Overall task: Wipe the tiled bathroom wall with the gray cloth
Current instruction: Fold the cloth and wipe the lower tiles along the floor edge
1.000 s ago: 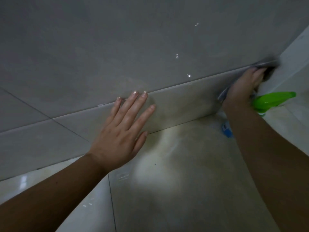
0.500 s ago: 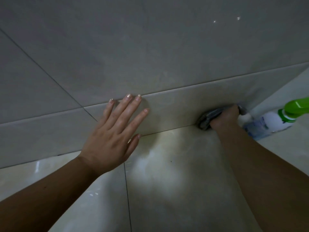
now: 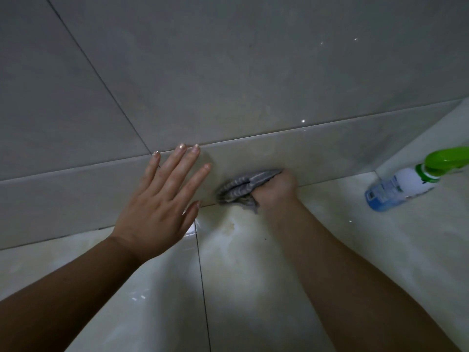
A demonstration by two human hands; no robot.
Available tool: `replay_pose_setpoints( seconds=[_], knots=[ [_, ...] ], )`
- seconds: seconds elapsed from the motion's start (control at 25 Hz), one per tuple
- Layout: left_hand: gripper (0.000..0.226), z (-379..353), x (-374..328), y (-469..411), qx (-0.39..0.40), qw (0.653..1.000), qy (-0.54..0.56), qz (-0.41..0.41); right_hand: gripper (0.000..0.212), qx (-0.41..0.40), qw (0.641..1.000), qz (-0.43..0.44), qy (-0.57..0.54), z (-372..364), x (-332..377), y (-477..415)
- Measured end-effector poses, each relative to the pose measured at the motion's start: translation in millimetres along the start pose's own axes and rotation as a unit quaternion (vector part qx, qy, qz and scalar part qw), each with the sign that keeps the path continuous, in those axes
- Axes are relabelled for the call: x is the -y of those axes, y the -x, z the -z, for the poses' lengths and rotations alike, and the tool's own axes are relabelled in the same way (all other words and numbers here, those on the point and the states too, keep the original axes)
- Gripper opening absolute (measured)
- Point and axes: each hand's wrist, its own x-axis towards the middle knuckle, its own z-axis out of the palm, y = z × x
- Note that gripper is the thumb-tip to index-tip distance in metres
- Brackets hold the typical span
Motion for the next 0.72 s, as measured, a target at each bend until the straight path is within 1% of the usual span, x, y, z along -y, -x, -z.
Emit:
replay_pose_setpoints(
  seconds=[0.04,0.08,0.16,0.2,0.24,0.28,0.32,0.36,0.4,0.44,0.48,0.52,0.56,0.6,0.64,0.68,0.72],
  knots=[
    [0.067,1.5,2.5,2.8,-0.002,1.000,-0.002,0.002,0.042,0.049,0.998,-0.010,-0.025,-1.2,13.9,1.8],
    [0.066,2.7,4.4,5.4,-0.005,1.000,-0.002,0.005,0.044,0.074,0.996,-0.010,-0.043,1.9,30.5,-10.2],
    [0.065,4.2,6.4,9.0,-0.008,1.000,0.002,0.011,0.047,0.017,0.996,0.066,-0.065,5.5,67.6,-14.9],
    [0.064,5.1,6.0,10.0,-0.008,1.000,0.005,0.013,0.049,0.012,0.994,0.086,-0.071,11.6,83.5,-35.1],
    [0.064,6.1,5.4,10.4,-0.008,1.000,0.008,0.016,0.050,0.014,0.989,0.108,-0.101,16.8,86.5,-51.7],
    [0.063,6.9,5.2,10.4,-0.009,1.000,0.009,0.018,0.051,-0.011,0.986,0.132,-0.097,21.8,84.3,-69.8],
    [0.062,8.0,6.1,10.2,-0.011,1.000,0.009,0.019,0.053,-0.037,0.989,0.110,-0.090,27.1,80.0,-70.3],
    [0.061,9.1,7.6,10.3,-0.010,1.000,0.007,0.019,0.054,-0.071,0.983,0.166,-0.029,21.0,77.3,-52.6],
    [0.061,9.9,9.1,10.1,-0.010,1.000,0.006,0.018,0.052,-0.086,0.981,0.172,-0.015,11.2,75.1,-26.5],
    [0.061,10.6,10.6,9.9,-0.009,1.000,0.005,0.019,0.054,-0.071,0.984,0.157,-0.041,5.9,65.8,-15.7],
    [0.061,11.0,11.9,10.0,-0.010,1.000,0.004,0.023,0.056,-0.035,0.988,0.115,-0.096,-1.5,52.6,-1.6],
    [0.061,11.1,12.8,10.3,-0.011,1.000,0.004,0.027,0.054,-0.021,0.990,0.078,-0.116,-7.2,35.7,11.2],
    [0.061,11.3,13.7,10.9,-0.011,1.000,0.004,0.028,0.049,-0.010,0.993,0.053,-0.103,-19.8,7.8,27.3],
    [0.061,11.1,13.8,12.4,-0.010,1.000,0.004,0.027,0.044,-0.030,0.996,0.041,-0.067,-24.2,-10.4,29.4],
    [0.062,10.7,13.2,14.5,-0.010,1.000,0.005,0.023,0.042,0.019,1.000,0.006,-0.022,-34.5,-39.0,38.2],
    [0.062,10.5,12.6,17.0,-0.010,1.000,0.006,0.021,0.045,0.039,0.999,-0.033,0.002,-39.7,-57.2,39.1],
    [0.062,10.4,12.5,20.3,-0.012,1.000,0.007,0.020,0.055,0.075,0.993,-0.083,-0.022,-43.7,-79.0,39.0]
  ],
)
